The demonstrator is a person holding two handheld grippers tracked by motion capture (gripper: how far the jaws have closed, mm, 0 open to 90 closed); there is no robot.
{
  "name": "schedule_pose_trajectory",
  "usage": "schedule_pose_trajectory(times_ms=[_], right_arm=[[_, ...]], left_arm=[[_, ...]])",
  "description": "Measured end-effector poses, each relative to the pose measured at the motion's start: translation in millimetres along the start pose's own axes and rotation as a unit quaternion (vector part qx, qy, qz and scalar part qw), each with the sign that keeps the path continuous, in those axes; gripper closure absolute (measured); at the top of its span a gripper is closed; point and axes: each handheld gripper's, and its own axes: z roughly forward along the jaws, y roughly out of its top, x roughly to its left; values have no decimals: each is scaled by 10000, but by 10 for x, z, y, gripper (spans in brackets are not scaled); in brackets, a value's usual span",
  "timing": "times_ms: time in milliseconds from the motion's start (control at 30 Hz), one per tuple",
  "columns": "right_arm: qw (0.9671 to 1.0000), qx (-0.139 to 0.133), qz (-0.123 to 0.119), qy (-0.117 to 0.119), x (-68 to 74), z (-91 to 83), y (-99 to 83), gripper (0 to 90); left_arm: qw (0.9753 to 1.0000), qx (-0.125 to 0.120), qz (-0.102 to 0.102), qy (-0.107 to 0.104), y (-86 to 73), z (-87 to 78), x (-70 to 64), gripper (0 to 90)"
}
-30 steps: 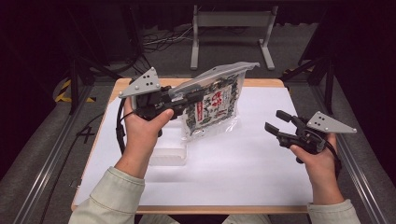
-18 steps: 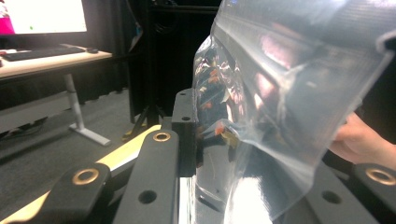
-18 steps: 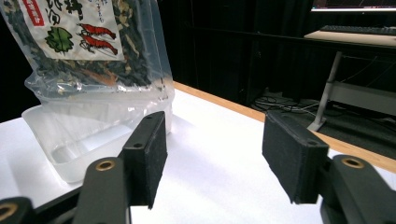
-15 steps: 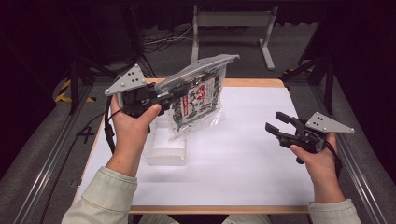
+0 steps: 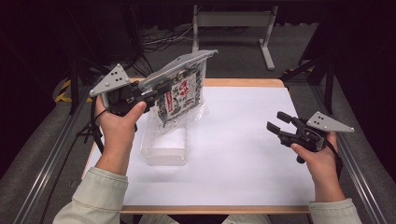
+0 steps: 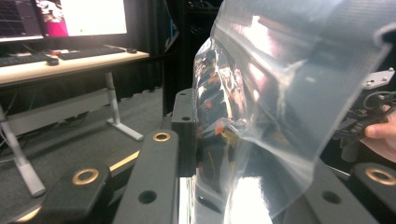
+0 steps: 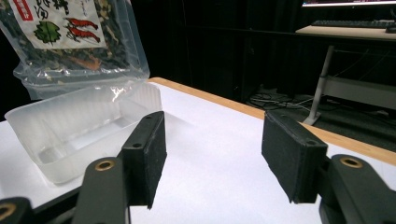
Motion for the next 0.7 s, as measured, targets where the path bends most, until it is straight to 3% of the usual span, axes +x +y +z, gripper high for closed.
schedule_pose_trajectory(times_ms=[567, 700], right_arm=[[9999, 22, 123, -20, -46, 3, -39, 430], [9998, 29, 173, -14, -44, 5, -46, 441]], left_arm=[[9987, 45, -31, 502, -91, -119, 151, 742], [9986, 85, -51, 526, -131, -108, 164, 742]])
